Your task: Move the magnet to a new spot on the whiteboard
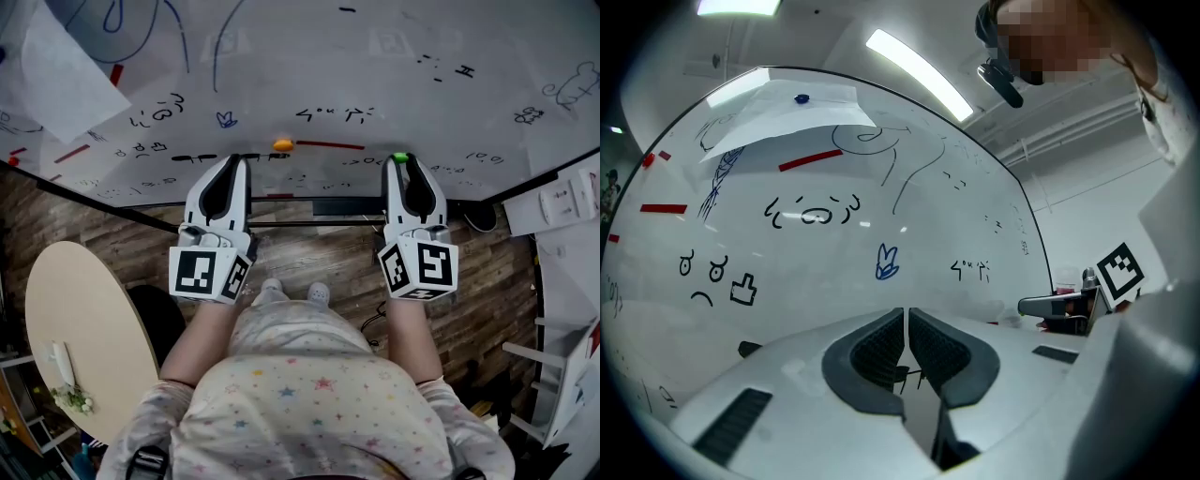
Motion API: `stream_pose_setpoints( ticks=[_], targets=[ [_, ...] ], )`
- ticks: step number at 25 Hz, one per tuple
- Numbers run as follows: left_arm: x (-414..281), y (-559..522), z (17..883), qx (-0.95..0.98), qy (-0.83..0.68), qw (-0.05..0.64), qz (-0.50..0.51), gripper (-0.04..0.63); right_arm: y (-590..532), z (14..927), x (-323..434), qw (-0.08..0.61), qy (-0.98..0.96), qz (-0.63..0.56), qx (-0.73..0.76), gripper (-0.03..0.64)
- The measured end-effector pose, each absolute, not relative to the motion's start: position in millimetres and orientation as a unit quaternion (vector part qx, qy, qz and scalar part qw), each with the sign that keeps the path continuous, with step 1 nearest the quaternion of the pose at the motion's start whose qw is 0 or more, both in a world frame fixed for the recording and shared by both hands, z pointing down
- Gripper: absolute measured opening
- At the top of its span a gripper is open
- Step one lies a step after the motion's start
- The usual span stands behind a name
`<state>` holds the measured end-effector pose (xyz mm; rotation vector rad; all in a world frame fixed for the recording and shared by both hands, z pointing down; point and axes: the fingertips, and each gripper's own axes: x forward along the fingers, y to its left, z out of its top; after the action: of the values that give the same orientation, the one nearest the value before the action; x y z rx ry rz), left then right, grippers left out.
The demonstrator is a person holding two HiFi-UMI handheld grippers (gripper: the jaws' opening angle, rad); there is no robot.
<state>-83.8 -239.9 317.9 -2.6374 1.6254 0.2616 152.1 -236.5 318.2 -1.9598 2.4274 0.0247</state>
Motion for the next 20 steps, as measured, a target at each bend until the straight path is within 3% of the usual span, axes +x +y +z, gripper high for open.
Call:
stream_pose_setpoints(
  ticks=[20],
  targets=[
    [-91.0, -248.5, 321.8, -0.844, 0.53, 0.013, 0.084, 0.026, -248.6, 325.4, 155.4, 0.009, 0.773, 0.001, -0.635, 0.117]
  ],
)
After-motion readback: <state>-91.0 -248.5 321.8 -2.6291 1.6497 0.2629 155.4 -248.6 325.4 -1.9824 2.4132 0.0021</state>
